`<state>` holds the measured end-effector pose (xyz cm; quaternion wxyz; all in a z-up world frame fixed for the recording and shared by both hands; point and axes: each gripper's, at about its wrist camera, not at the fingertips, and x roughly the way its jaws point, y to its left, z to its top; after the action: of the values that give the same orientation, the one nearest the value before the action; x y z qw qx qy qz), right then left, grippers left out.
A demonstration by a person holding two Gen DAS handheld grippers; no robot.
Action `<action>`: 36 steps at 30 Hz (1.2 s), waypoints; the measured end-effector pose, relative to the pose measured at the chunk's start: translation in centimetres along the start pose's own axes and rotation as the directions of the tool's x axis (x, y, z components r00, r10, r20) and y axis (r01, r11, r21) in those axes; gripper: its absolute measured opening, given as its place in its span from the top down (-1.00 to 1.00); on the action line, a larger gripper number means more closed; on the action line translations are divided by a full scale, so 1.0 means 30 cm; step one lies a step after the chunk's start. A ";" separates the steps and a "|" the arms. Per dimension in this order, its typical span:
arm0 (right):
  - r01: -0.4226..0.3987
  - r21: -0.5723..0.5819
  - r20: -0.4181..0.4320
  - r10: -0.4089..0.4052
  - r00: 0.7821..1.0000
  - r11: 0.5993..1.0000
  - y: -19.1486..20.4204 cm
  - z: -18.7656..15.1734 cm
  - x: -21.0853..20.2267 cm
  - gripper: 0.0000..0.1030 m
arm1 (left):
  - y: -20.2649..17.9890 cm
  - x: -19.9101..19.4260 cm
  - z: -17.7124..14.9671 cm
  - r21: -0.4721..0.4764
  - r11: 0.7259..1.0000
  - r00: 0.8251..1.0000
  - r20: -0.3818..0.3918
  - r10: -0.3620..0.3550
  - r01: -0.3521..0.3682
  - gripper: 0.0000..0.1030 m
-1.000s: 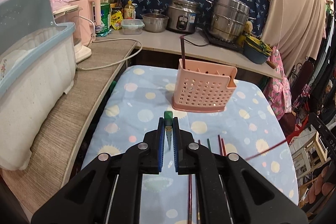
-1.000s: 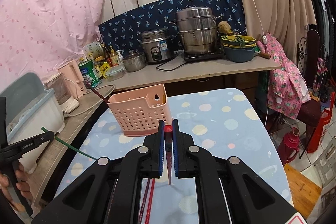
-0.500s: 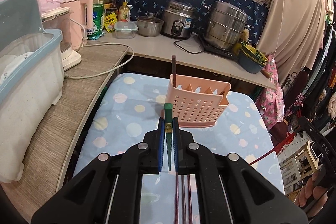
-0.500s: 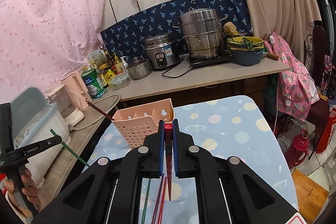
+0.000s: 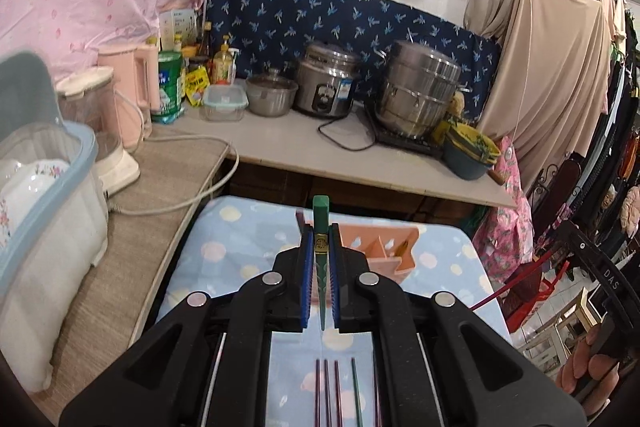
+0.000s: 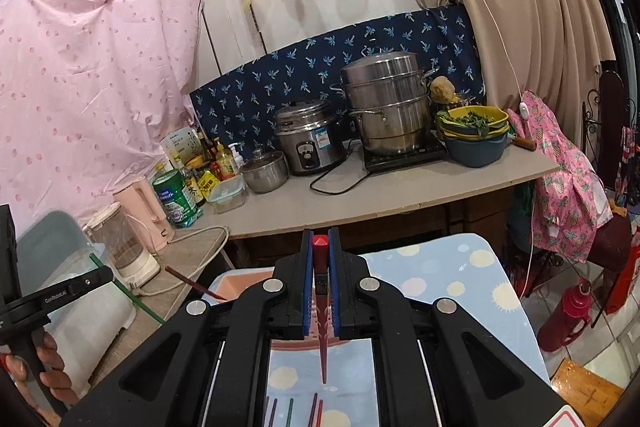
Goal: Organize utensils
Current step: 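Lower both chopsticks into the pink holder and open both grippers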
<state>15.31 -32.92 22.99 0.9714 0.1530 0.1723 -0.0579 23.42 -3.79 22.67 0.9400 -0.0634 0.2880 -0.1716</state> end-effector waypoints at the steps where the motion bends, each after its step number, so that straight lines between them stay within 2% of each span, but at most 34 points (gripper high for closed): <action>1: -0.001 -0.002 0.014 0.001 1.000 1.000 0.009 0.020 0.007 0.87 | -0.003 0.002 0.017 0.000 1.000 1.000 0.011 0.003 -0.003 0.87; 7: -0.004 -0.013 0.063 0.005 0.998 1.000 0.066 0.119 0.075 0.87 | -0.031 0.023 0.122 0.006 1.000 0.998 0.060 0.010 -0.011 0.87; 11: -0.035 0.001 0.081 0.034 0.996 0.999 0.094 0.176 0.132 0.87 | -0.046 0.052 0.195 0.003 1.000 0.996 0.091 0.011 -0.012 0.87; 16: -0.066 0.012 0.088 0.065 0.994 0.998 0.129 0.211 0.214 0.87 | -0.057 0.120 0.239 0.011 1.000 0.995 0.094 0.014 -0.015 0.87; 22: -0.097 0.034 0.053 0.096 0.994 0.995 0.139 0.175 0.330 0.87 | -0.053 0.222 0.222 0.013 1.000 0.998 0.056 0.013 -0.014 0.87; 28: -0.080 0.031 -0.013 0.081 0.997 0.996 0.141 0.105 0.422 0.87 | -0.040 0.289 0.183 0.019 1.000 0.999 0.032 0.012 -0.012 0.87; 36: -0.042 0.015 -0.069 0.043 0.997 0.999 0.123 0.036 0.474 0.86 | -0.013 0.345 0.143 0.017 1.000 1.000 -0.008 0.026 -0.025 0.86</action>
<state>29.55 -30.62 19.97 0.9648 0.1652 0.2019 -0.0330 33.76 -7.79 20.92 0.9414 -0.0511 0.2912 -0.1623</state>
